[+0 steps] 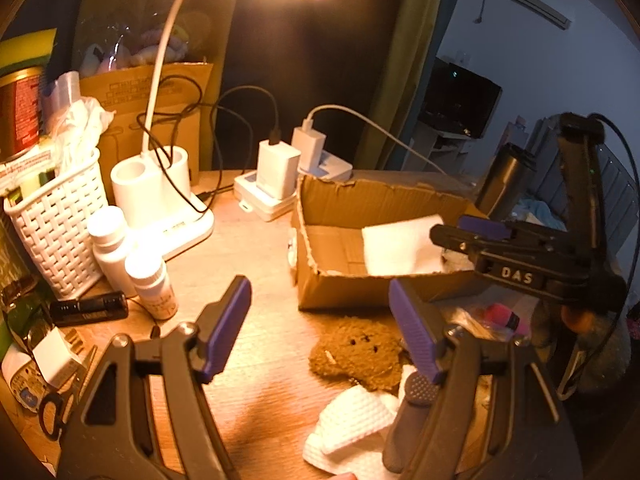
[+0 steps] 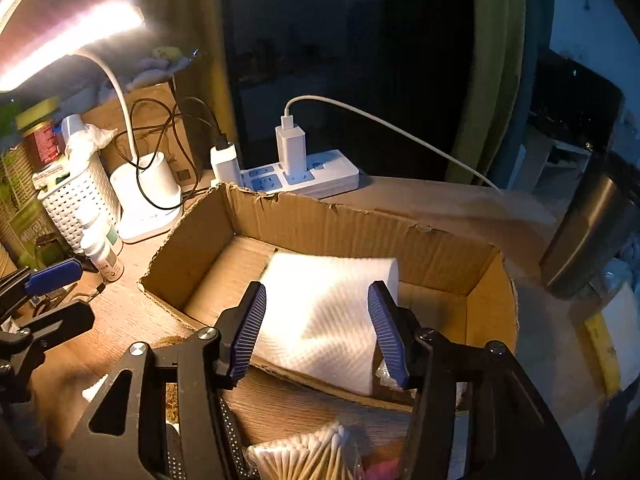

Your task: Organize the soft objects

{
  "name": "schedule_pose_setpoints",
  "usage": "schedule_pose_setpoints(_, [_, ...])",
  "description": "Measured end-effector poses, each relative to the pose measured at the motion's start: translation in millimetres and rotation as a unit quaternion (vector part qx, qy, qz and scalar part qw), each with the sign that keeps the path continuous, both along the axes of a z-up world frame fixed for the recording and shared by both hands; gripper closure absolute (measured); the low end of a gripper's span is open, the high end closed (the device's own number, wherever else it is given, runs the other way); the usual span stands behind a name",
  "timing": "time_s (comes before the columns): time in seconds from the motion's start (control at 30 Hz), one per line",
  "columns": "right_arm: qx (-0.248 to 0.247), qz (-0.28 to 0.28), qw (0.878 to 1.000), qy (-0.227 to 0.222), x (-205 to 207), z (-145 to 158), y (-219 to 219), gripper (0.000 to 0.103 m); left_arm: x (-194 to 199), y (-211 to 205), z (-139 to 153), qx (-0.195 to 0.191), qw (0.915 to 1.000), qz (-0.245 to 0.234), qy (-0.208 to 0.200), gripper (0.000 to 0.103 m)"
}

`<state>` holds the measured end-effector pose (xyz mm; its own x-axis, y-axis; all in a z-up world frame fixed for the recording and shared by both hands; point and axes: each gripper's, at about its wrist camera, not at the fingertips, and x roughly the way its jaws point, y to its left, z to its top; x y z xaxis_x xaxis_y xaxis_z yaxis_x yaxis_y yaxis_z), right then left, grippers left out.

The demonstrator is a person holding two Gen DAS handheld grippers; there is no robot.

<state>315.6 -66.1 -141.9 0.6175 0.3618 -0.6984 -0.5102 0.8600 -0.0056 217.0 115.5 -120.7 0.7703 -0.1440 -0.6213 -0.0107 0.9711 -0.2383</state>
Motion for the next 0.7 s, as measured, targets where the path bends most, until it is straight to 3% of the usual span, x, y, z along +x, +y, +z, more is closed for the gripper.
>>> schedule_pose_setpoints(0.7, [0.031, 0.01, 0.999, -0.012, -56, 18, -46, 0.047, -17, -50, 10, 0.02, 0.9995, -0.023, -0.009, 0.03])
